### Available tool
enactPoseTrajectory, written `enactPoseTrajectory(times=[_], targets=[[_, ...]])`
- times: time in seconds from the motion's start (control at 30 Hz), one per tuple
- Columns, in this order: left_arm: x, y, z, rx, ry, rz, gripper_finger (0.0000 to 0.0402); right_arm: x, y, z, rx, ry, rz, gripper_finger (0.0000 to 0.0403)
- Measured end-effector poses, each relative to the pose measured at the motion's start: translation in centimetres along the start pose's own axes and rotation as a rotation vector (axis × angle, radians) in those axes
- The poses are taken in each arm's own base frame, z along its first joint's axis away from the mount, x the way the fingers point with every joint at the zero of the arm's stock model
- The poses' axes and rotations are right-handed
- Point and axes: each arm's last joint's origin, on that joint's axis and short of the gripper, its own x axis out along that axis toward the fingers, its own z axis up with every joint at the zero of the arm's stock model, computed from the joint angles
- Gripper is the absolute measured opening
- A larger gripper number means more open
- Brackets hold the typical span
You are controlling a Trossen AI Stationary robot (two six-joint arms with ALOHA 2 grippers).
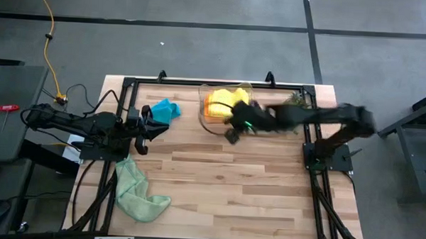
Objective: Fold microfiber towels
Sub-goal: Fold the blue microfiber towel
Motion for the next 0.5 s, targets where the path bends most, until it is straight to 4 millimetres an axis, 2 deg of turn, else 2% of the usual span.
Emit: enactPoseTrajectory(times=[0.13,0.23,0.5], targets=[[0.1,-0.1,-0.1,0.028,0.013,-0.015,0.0031,-4.3,0.6,-3.1,0.054,-0.254,0.156,0.0000],[0.2,0.0,-0.2,0.030,0.018,-0.008,0.0031,-6.5,0.0,-4.8,0.049,-0.425,0.218,0.0000],[2.1,-0.5,0.1,-0.001,0.025,0.091,0.0012,-9.4,-3.3,-8.2,-0.051,-0.605,0.420,0.0000]])
